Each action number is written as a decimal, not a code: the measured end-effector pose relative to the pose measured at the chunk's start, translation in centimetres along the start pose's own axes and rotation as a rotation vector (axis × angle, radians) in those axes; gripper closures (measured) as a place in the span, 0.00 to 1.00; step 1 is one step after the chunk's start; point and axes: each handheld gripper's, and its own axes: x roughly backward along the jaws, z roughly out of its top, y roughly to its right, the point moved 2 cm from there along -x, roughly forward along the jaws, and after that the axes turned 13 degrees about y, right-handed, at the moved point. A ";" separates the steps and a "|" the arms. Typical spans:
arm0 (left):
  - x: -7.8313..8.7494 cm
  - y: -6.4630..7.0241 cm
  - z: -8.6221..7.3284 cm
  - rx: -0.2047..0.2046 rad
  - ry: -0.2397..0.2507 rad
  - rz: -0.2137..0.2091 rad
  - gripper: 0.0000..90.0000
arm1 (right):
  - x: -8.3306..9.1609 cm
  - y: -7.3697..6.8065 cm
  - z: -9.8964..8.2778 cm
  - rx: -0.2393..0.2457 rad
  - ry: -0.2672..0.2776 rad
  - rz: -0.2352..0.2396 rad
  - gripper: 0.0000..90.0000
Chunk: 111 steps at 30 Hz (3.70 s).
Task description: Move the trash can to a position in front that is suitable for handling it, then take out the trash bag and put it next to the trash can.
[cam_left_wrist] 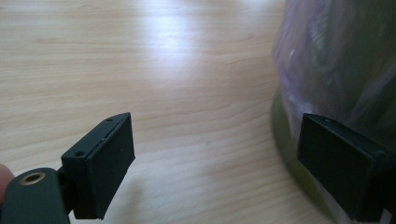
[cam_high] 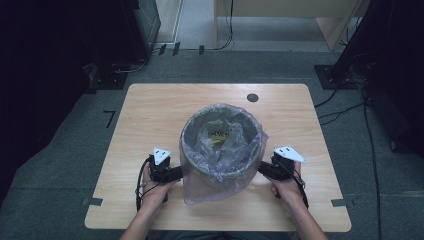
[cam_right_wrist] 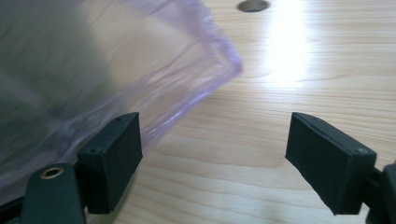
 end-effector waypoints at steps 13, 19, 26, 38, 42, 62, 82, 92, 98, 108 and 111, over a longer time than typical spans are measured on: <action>1.2 -4.6 -1.2 -0.053 -0.039 0.145 0.12 | 1.0 5.5 -0.9 0.029 -0.054 -0.180 0.19; 1.1 -4.8 -1.5 -0.087 -0.060 0.152 0.12 | 1.4 6.4 -2.2 0.068 -0.111 -0.217 0.18; 1.0 -4.2 -1.7 -0.092 -0.097 0.089 0.12 | 1.3 6.4 -2.2 0.070 -0.112 -0.234 0.18; 1.5 -3.6 -2.1 -0.137 -0.144 0.007 0.13 | 1.3 6.6 -2.1 0.057 -0.108 -0.241 0.18; 1.6 -2.9 -2.3 -0.181 -0.156 -0.040 0.13 | 1.3 6.5 -2.1 0.061 -0.105 -0.240 0.19; 2.7 1.0 -1.5 -0.182 -0.095 -0.309 0.14 | 1.4 5.0 -2.4 0.099 -0.104 -0.176 0.19; 3.8 1.1 1.0 -0.065 0.059 -0.335 0.14 | 1.2 -0.4 -3.2 0.197 -0.119 0.052 0.17; 4.8 0.9 2.4 0.002 0.145 -0.360 0.14 | 2.5 -0.9 -0.6 0.002 0.068 0.150 0.17; 5.6 0.4 3.8 0.052 0.212 -0.361 0.14 | 3.3 -0.8 1.0 -0.052 0.151 0.169 0.17; 6.9 0.4 5.9 0.077 0.297 -0.339 0.14 | 5.2 0.2 4.2 -0.112 0.260 0.139 0.17; 7.4 0.3 6.6 0.087 0.320 -0.340 0.14 | 5.6 0.3 5.0 -0.128 0.285 0.132 0.17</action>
